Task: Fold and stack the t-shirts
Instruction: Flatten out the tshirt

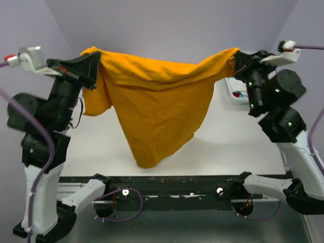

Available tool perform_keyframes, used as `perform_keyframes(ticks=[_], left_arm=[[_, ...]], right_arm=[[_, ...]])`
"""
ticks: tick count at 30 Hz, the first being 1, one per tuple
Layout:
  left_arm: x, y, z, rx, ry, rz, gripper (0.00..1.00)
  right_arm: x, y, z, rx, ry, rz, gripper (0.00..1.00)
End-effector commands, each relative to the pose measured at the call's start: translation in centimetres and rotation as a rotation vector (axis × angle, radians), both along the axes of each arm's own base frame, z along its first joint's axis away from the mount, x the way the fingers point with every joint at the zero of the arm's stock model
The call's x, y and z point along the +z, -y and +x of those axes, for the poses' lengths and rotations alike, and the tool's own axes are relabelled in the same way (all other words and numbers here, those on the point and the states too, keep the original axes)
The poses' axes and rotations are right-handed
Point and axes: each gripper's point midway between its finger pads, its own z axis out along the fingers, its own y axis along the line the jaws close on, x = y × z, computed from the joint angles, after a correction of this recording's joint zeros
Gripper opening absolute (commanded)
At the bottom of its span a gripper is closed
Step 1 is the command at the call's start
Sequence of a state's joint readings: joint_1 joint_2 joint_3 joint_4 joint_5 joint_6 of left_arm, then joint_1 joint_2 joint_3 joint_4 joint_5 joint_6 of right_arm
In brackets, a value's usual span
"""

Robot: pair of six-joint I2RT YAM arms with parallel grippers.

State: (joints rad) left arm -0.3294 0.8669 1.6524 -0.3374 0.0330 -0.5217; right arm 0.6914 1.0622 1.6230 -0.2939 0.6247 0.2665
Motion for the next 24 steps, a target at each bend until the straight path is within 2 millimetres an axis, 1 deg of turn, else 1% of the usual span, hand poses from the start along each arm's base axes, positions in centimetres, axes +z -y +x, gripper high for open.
perform_keyframes(ticks=[1, 2, 3, 4, 5, 6, 7, 8, 9, 10, 11, 12, 13, 14, 15, 16, 17, 18, 19, 20, 21, 22, 23, 24], left_arm=[[-5.5, -0.5, 11.4, 0.204, -0.246, 0.114, 0.0], [-6.0, -0.7, 13.4, 0.231, -0.267, 0.132, 0.0], [-6.0, -1.1, 15.0, 0.26, -0.274, 0.139, 0.0], [-6.5, -1.6, 17.1, 0.292, -0.295, 0.145, 0.0], [-6.2, -1.8, 18.5, 0.293, -0.3, 0.151, 0.0], [-6.4, -1.6, 20.2, 0.261, -0.319, 0.159, 0.0], [-5.4, -1.5, 21.0, 0.233, -0.316, 0.156, 0.0], [-5.1, -1.1, 22.4, 0.188, -0.323, 0.167, 0.0], [-3.6, -1.1, 22.7, 0.159, -0.302, 0.168, 0.0], [-3.2, -1.0, 23.8, 0.14, -0.309, 0.164, 0.0], [-1.5, -1.0, 23.5, 0.117, -0.274, 0.16, 0.0], [-0.4, -1.1, 23.2, 0.106, -0.244, 0.15, 0.0], [0.5, -1.4, 22.8, 0.103, -0.217, 0.134, 0.0], [0.5, -1.4, 22.7, 0.084, -0.213, 0.128, 0.0], [1.4, -1.5, 21.8, 0.065, -0.17, 0.113, 0.0], [0.9, -1.4, 21.6, 0.046, -0.167, 0.101, 0.0], [1.2, -1.4, 20.7, 0.029, -0.143, 0.095, 0.0], [0.1, -1.0, 20.8, 0.006, -0.16, 0.1, 0.0], [-0.7, -0.6, 20.3, -0.021, -0.177, 0.108, 0.0], [-2.6, -0.1, 20.5, -0.056, -0.226, 0.119, 0.0], [-4.3, 0.3, 20.4, -0.082, -0.262, 0.129, 0.0], [-6.9, 0.7, 20.7, -0.111, -0.317, 0.136, 0.0], [-9.4, 1.0, 20.7, -0.135, -0.372, 0.139, 0.0], [-12.4, 1.3, 20.6, -0.158, -0.433, 0.141, 0.0]], right_arm=[[-3.0, 0.3, 6.1, -0.264, -0.082, -0.178, 0.01], [-3.9, -0.4, 7.7, -0.265, -0.097, -0.209, 0.01], [-4.4, -0.6, 9.3, -0.261, -0.103, -0.22, 0.01], [-4.9, -0.7, 11.4, -0.248, -0.11, -0.228, 0.01], [-5.4, -0.5, 13.1, -0.244, -0.12, -0.228, 0.01], [-5.4, -0.6, 15.1, -0.224, -0.113, -0.242, 0.01], [-5.2, -0.8, 16.5, -0.215, -0.096, -0.254, 0.01], [-4.6, -0.5, 17.9, -0.235, -0.079, -0.245, 0.01], [-3.6, -0.3, 18.7, -0.243, -0.052, -0.244, 0.01], [-2.1, 0.3, 19.4, -0.256, -0.021, -0.232, 0.01], [-0.7, 0.8, 19.7, -0.262, 0.006, -0.219, 0.01], [1.0, 1.2, 19.6, -0.263, 0.043, -0.214, 0.01], [2.1, 1.5, 19.4, -0.263, 0.068, -0.213, 0.01], [3.0, 1.6, 19.0, -0.257, 0.083, -0.221, 0.01], [3.3, 1.1, 18.7, -0.222, 0.082, -0.246, 0.01], [3.1, 0.9, 18.4, -0.207, 0.072, -0.251, 0.01], [2.5, 0.9, 18.1, -0.194, 0.055, -0.258, 0.01], [1.7, 1.0, 17.7, -0.19, 0.039, -0.266, 0.01], [0.3, 1.1, 17.3, -0.181, 0.02, -0.283, 0.01], [-0.7, 1.2, 16.4, -0.166, 0.004, -0.295, 0.01], [-3.1, 1.0, 16.1, -0.14, -0.039, -0.31, 0.01], [-4.6, 1.0, 15.1, -0.114, -0.064, -0.311, 0.01], [-7.5, 1.0, 14.5, -0.096, -0.121, -0.314, 0.01], [-10.6, 1.3, 13.6, -0.09, -0.185, -0.295, 0.01]])
